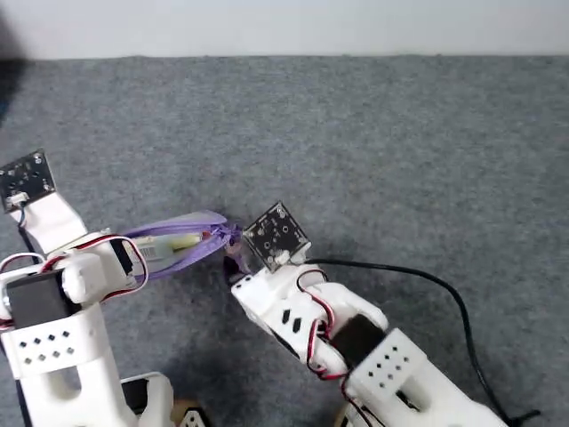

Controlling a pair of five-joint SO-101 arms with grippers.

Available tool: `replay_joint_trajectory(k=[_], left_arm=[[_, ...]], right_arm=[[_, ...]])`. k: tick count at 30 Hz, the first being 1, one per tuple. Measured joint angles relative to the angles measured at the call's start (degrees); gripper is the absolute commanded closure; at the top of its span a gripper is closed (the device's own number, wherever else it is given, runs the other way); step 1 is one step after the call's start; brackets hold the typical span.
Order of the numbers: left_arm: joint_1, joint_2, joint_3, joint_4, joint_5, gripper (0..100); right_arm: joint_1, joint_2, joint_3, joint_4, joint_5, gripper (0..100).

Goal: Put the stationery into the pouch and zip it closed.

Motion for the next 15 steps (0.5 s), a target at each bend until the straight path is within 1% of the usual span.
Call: replay_joint_trajectory(k=[6,8,15], left_arm=[[0.00,0.00,0.00,0.00,0.00,99],[0.00,0.00,0.00,0.00,0.00,99],[-0.09,0.00,0.00,0.00,0.00,99]], right_arm=[[-0.18,10.29,-3.25,-2.37,0.00,85.4],[0.79,12.66,-4.48,-2.55,0.00,85.4],[3.43,14.33,-5.19,-5.89,0.00,85.4]])
